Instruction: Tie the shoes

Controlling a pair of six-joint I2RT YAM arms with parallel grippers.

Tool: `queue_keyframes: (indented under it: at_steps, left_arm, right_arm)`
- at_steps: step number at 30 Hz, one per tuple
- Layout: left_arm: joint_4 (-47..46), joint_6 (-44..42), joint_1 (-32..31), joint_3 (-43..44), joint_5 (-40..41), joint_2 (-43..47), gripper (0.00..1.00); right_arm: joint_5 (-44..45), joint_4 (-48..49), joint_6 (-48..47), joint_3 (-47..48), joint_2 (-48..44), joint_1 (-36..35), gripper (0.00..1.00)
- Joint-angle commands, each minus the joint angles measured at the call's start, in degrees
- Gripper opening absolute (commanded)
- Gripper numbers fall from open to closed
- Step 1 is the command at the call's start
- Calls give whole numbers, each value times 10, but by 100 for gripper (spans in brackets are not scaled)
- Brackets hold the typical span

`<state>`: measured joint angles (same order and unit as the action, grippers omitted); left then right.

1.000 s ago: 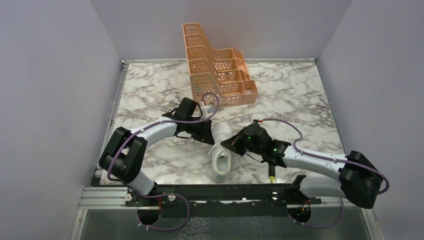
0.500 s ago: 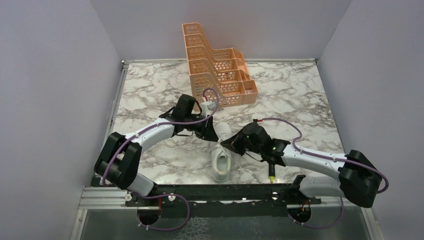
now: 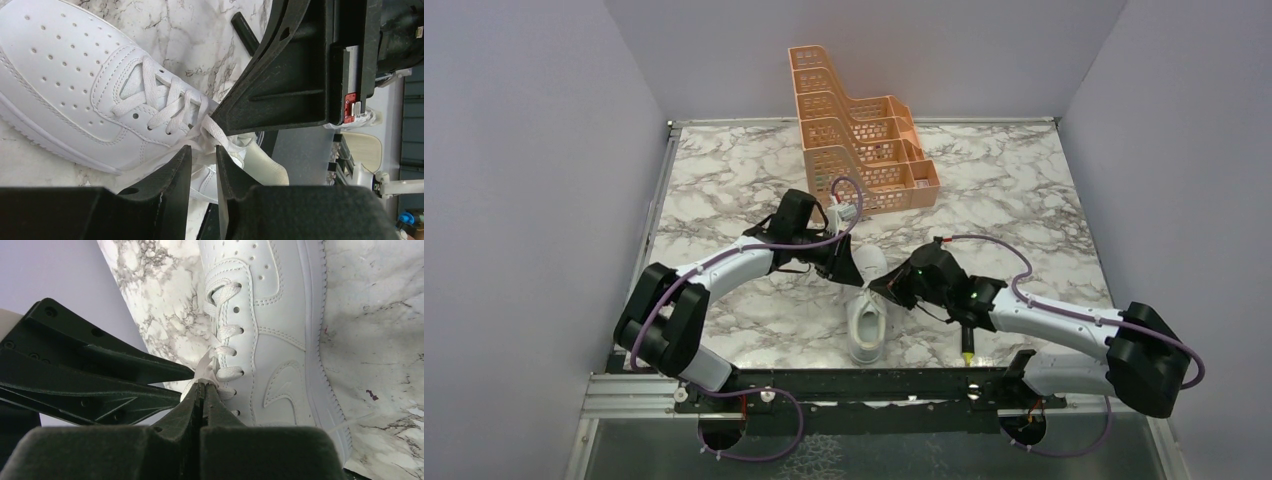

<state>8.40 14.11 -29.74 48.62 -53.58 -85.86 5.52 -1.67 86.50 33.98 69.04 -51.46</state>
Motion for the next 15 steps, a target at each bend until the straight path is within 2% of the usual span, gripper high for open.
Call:
queue_keyframes:
  at_steps: [1, 15]
  left_arm:
    - [-3, -16, -1, 7, 3, -4, 25]
    - [22, -77, -1, 41, -46, -30, 27]
  right_arm:
    - [43, -36, -10, 7, -6, -2, 1]
    - [35, -11, -14, 20, 21, -2, 1]
